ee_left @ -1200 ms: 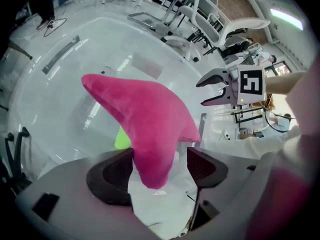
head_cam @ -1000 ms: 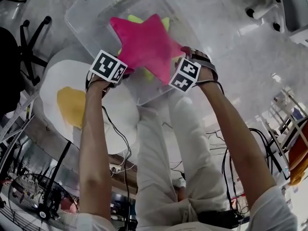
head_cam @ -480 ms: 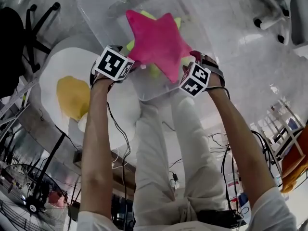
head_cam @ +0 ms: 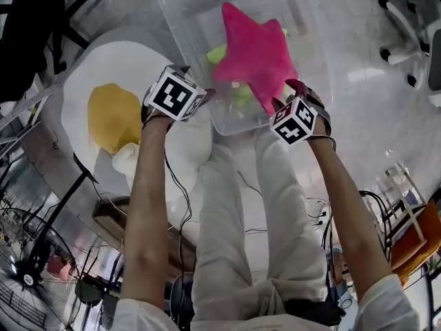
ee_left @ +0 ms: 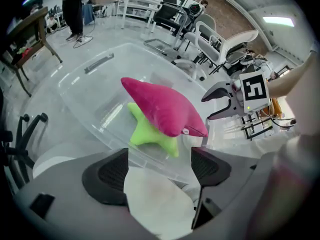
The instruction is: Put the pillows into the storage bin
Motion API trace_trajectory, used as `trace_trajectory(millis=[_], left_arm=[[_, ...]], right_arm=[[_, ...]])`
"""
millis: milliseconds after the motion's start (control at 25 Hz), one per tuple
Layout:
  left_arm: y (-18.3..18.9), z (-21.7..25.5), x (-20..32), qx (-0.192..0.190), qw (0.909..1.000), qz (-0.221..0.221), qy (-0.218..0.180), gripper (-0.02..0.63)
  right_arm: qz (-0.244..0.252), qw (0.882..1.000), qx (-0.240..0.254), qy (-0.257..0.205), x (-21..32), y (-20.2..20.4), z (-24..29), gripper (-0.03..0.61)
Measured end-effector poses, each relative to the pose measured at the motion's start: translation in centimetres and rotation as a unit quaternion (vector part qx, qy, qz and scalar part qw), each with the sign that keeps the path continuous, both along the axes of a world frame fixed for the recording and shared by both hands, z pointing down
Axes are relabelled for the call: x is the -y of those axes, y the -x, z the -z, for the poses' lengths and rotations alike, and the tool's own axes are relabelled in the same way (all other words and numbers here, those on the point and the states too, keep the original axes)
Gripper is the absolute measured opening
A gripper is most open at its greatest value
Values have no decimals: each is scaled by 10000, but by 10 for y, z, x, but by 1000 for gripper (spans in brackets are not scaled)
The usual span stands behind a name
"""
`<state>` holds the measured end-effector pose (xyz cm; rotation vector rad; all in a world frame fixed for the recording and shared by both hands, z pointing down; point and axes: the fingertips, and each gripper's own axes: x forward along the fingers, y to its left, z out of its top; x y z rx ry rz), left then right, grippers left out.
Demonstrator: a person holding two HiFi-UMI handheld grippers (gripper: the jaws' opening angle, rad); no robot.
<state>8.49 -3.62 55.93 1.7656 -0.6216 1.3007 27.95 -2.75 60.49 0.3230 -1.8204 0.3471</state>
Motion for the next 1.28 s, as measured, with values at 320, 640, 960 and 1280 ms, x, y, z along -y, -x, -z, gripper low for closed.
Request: trace_trajectory(millis=[320, 640, 960, 1280], left_arm=[[72, 22, -41, 38, 9959, 833, -359, 399], [182, 38, -112, 203, 9817, 1824, -508, 399], [261, 17, -213, 178, 9613, 2734, -276, 410], [327, -1, -314, 177, 9305, 3657, -87, 408]], right_arm=[[398, 9988, 268, -3, -38, 75, 31, 265], [976, 9939, 518, 22, -83, 173, 47, 270], [1814, 9813, 645, 59, -138, 273, 47, 284], [2558, 9638, 611, 446, -207, 363, 35, 281]])
